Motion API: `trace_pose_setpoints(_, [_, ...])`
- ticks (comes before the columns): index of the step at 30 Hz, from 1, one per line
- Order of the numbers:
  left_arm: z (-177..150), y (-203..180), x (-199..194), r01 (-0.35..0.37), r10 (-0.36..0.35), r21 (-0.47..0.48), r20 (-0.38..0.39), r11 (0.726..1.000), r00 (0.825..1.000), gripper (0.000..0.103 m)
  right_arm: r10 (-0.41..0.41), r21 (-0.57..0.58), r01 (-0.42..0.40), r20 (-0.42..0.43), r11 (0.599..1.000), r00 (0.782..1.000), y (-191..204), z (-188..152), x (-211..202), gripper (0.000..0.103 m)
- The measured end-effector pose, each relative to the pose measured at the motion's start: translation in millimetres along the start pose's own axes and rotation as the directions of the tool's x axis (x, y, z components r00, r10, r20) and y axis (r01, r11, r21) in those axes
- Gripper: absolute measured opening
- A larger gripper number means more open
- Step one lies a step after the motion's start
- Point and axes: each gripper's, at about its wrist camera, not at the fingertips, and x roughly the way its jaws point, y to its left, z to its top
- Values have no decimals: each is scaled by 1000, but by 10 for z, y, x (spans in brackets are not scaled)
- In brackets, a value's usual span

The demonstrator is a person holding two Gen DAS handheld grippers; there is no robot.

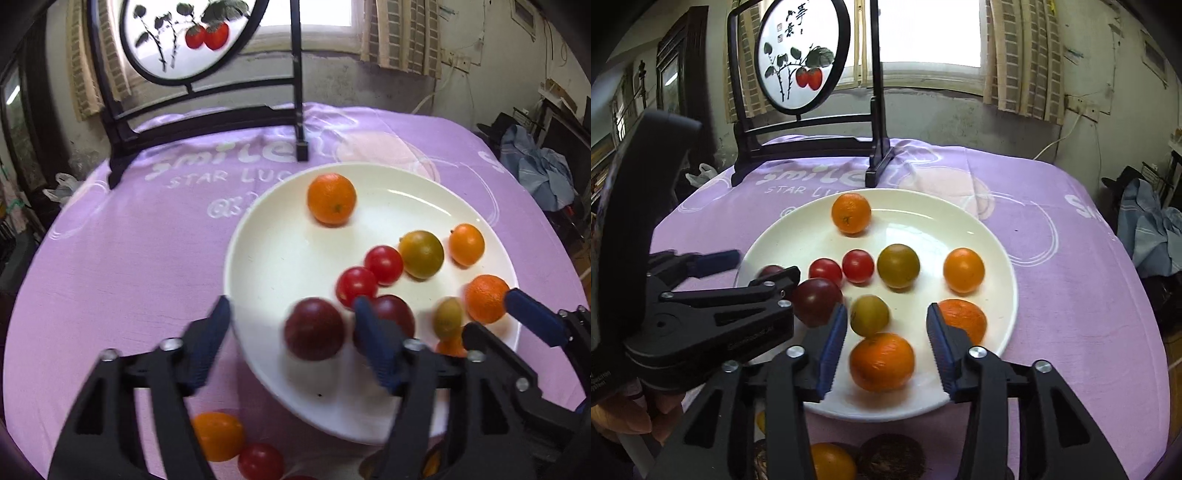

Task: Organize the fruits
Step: 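Release both tomatoes onto the plate and move both open tools back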

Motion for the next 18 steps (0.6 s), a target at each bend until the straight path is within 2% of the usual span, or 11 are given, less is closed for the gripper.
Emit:
trace_pose_setpoints(2, [-20,17,-75,-3,3,2,27,1000,1000,77,7,3,-7,-4,1000,1000,-7,-8,-33,51])
trace_pose_setpoints(5, [-57,50,-159,9,-9,-3,22,1000,1000,77,4,-11,-4,2,1000,1000,19,-24,-90,53])
trace_pose_setpoints(9, [-142,121,-299,25,-25,-16,30,1000,999,85,-1,-19,1,10,1000,1000,36,-64,-205,62])
trace_pose_setpoints(12, [-221,156,-423,31,-31,-4,40,999,999,87,-5,-21,5,12,1000,1000,48,-112,-314,62])
trace_pose_setpoints(16, [-378,255,-584,7,-8,13,58,1000,998,94,-10,-29,11,20,1000,1000,28,-250,-437,67])
trace_pose_setpoints(18, [-490,343,-636,-14,14,6,57,1000,998,94,-19,-27,19,11,999,1000,9,-341,-475,67])
